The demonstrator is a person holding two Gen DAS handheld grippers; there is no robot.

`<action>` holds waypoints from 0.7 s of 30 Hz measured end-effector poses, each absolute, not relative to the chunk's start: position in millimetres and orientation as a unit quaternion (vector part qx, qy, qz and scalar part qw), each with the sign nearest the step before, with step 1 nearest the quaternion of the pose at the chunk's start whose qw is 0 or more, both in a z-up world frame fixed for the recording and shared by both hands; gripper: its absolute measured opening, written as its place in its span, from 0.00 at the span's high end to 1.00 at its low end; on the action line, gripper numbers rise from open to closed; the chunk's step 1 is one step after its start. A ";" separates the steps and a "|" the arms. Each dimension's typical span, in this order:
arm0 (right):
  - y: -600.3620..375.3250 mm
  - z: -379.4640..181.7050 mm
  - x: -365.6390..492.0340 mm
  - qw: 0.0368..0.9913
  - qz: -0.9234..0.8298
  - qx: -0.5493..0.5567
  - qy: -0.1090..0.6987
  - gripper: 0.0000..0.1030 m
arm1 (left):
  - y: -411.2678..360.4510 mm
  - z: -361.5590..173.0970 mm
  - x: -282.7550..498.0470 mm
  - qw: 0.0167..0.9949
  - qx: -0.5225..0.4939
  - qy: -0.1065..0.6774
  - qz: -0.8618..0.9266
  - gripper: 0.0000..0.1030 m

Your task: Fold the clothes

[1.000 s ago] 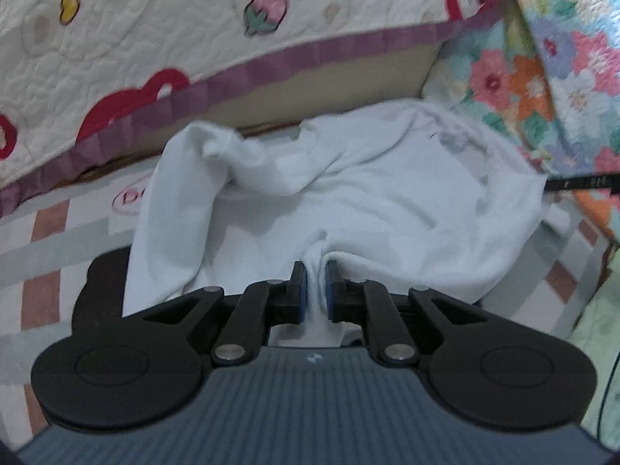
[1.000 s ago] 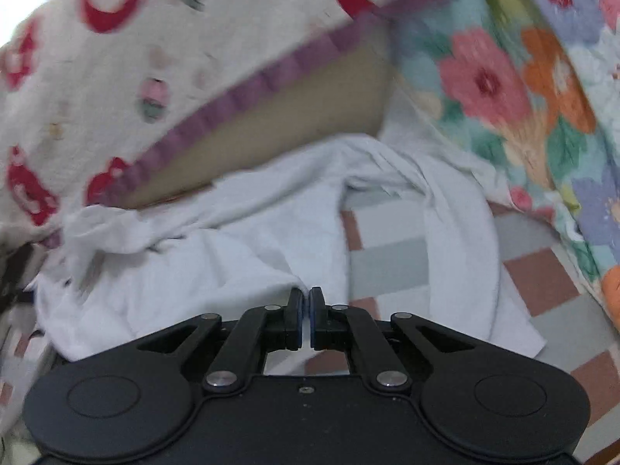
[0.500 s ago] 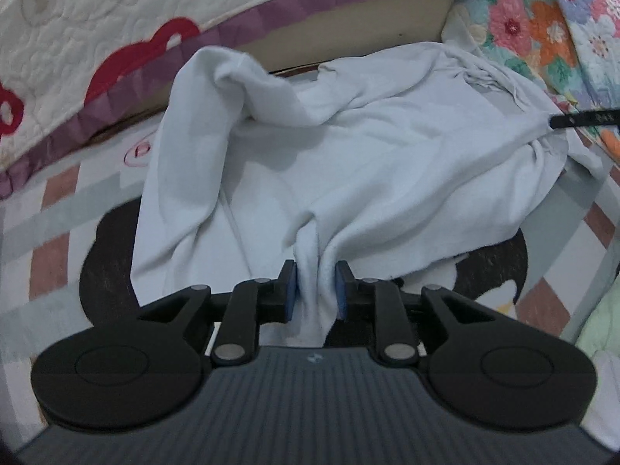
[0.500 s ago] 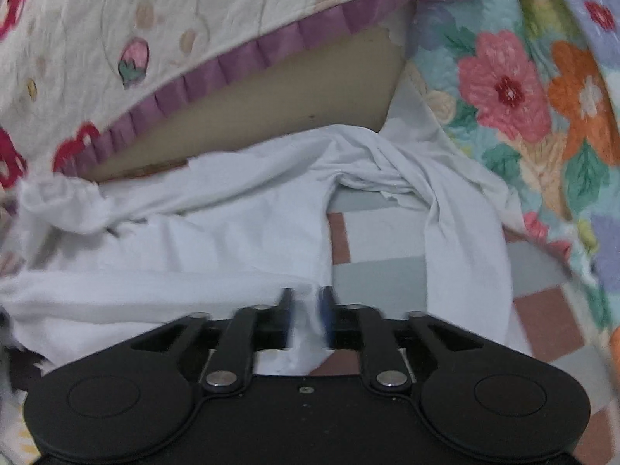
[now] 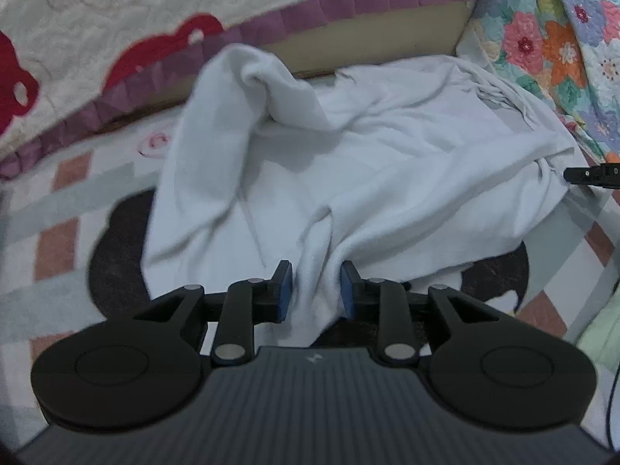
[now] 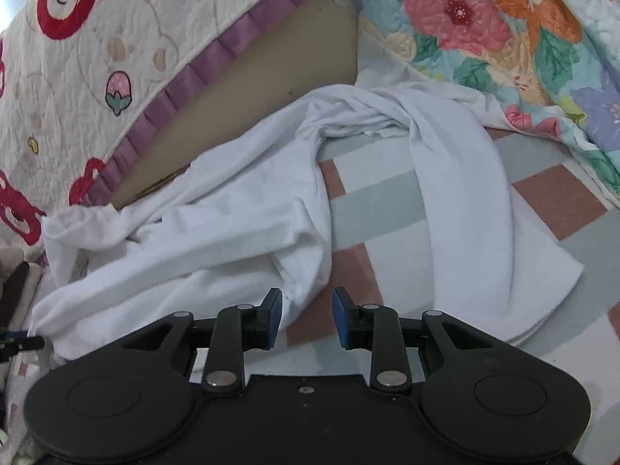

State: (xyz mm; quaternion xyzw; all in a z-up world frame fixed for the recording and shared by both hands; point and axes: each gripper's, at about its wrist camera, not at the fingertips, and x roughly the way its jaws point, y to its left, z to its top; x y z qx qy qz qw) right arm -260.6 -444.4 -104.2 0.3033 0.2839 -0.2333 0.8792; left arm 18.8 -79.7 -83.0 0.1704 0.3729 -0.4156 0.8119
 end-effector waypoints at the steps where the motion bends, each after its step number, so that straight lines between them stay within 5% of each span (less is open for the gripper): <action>1: -444.9 -105.7 -258.5 0.879 -0.231 0.305 0.286 0.68 | -78.0 -80.1 17.7 0.817 0.172 0.365 -0.411 0.71; 7: -446.5 -115.3 -248.0 0.874 -0.231 0.311 0.293 0.67 | -65.2 -70.6 24.8 0.831 0.148 0.359 -0.398 0.70; 9: -444.7 -113.4 -247.0 0.887 -0.212 0.300 0.280 0.94 | -63.3 -69.8 23.3 0.829 0.149 0.360 -0.400 0.70; 21: -399.9 -45.8 -283.5 0.879 -0.362 0.140 0.276 0.94 | -70.6 -68.2 -28.1 0.800 0.229 0.314 -0.456 0.66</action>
